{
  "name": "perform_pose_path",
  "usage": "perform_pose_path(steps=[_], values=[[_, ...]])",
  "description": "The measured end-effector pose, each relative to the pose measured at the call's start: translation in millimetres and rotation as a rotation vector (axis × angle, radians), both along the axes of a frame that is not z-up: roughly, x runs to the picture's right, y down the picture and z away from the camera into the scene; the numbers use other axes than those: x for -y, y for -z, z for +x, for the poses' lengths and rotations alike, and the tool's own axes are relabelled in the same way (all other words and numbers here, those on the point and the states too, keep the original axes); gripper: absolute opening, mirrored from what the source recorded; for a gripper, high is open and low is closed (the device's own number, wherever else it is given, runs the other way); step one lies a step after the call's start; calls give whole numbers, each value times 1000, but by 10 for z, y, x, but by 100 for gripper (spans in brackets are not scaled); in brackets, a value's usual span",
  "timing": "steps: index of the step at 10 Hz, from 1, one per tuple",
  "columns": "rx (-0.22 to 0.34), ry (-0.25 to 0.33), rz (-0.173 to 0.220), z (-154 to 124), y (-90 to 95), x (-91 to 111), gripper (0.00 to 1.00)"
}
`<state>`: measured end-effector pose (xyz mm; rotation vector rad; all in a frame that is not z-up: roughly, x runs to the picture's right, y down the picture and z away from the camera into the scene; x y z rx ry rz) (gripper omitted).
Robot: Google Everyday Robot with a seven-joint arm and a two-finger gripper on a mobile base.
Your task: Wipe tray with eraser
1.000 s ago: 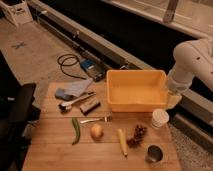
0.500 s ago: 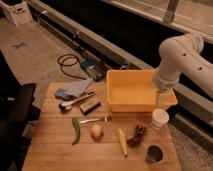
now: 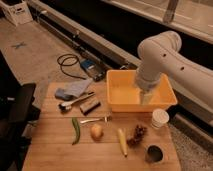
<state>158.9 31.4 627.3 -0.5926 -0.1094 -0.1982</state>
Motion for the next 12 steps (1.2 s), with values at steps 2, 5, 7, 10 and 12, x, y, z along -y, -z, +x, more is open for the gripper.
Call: perform_pose_path(steps=[2, 5, 7, 10, 12], values=[[3, -3, 0, 2, -10, 19, 65], [-12, 83, 20, -163, -95, 170, 65], [20, 169, 22, -473, -168, 219, 65], [116, 276, 38, -1237, -313, 296, 65], [144, 285, 49, -1432, -347, 311, 65]])
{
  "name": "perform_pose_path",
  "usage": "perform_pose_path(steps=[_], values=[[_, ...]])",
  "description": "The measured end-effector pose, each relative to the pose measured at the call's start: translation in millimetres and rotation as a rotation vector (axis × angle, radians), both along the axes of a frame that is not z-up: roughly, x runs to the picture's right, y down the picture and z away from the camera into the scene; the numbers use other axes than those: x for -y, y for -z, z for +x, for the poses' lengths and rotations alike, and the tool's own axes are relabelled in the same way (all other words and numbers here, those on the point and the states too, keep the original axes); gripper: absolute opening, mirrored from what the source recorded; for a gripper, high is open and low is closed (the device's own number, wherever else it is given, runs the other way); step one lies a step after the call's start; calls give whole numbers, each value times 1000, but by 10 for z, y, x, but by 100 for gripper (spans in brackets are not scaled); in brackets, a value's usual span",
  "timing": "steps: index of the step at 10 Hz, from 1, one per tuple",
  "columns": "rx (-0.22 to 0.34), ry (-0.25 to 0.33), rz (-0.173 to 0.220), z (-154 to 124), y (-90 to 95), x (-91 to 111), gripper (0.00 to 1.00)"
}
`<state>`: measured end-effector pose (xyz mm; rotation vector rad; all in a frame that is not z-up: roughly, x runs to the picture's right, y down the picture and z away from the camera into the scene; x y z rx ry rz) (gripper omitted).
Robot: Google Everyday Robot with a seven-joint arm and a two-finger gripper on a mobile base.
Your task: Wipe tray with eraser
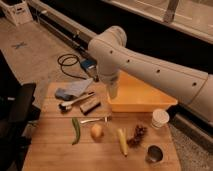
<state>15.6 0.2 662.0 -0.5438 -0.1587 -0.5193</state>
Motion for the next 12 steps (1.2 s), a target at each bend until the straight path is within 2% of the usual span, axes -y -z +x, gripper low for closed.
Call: perform_pose_path(steps=[4, 6, 10, 12], values=[[-4, 6, -2, 10, -17, -1, 65], [20, 30, 1, -181, -163, 0, 65], [76, 68, -5, -732, -677, -89, 65], [99, 70, -29, -935, -888, -217, 65]])
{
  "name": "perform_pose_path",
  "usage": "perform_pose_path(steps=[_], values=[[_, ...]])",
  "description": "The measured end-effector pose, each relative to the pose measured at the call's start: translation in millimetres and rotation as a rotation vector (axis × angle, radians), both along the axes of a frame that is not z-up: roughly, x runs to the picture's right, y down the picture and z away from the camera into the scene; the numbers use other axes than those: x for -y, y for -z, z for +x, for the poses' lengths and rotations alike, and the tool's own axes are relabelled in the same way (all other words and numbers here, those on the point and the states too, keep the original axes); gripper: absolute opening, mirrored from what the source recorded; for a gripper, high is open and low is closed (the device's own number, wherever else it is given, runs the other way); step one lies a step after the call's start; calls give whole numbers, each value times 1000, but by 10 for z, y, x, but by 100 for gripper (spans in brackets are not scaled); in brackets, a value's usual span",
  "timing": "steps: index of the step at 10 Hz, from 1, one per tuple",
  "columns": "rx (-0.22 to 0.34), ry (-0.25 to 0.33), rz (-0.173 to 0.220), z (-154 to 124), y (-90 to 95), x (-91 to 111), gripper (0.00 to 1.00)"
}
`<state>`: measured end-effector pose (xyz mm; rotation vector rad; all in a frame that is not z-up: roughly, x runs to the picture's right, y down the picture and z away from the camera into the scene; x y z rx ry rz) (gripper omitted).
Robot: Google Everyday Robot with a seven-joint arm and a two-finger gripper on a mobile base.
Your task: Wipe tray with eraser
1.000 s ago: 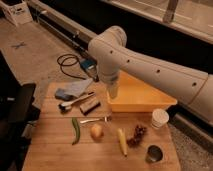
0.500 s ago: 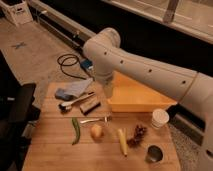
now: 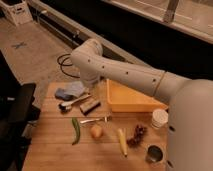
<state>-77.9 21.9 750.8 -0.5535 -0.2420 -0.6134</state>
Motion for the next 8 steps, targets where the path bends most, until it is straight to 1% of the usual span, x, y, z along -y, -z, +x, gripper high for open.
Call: perform_pose_path(steps=[1, 5, 6, 8], values=[[2, -2, -5, -17, -34, -22, 65], [-1, -4, -5, -15, -36, -23, 65], [-9, 5, -9, -22, -62, -37, 65], [-8, 19, -28, -188, -232, -167, 65]])
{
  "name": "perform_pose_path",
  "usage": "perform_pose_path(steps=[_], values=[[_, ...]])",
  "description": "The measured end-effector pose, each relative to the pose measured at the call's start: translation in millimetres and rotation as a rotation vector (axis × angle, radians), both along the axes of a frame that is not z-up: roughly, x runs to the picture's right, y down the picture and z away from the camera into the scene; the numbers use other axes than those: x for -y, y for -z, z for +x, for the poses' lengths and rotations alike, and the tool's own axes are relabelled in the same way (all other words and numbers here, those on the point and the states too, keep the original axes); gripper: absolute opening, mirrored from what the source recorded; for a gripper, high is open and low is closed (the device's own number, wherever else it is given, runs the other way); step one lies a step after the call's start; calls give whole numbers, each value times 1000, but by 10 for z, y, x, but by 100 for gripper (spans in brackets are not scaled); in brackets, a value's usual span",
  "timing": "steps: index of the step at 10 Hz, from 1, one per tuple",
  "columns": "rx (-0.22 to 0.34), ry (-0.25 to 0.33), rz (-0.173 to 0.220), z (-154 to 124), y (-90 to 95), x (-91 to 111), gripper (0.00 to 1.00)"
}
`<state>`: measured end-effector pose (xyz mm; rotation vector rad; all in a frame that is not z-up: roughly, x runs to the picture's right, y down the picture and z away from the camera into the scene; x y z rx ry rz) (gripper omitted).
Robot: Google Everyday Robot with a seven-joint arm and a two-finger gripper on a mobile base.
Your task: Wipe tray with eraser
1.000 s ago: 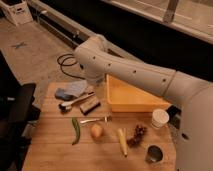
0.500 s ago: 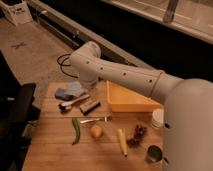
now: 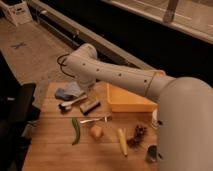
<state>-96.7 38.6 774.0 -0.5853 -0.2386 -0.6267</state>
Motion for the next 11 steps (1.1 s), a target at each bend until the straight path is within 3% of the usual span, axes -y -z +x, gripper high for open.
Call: perform_pose_path(steps=[3, 7, 11], values=[[14, -6, -41, -176, -420, -248, 65], [28, -26, -100, -214, -793, -509, 65], [65, -67, -127, -208, -1028, -649, 65]])
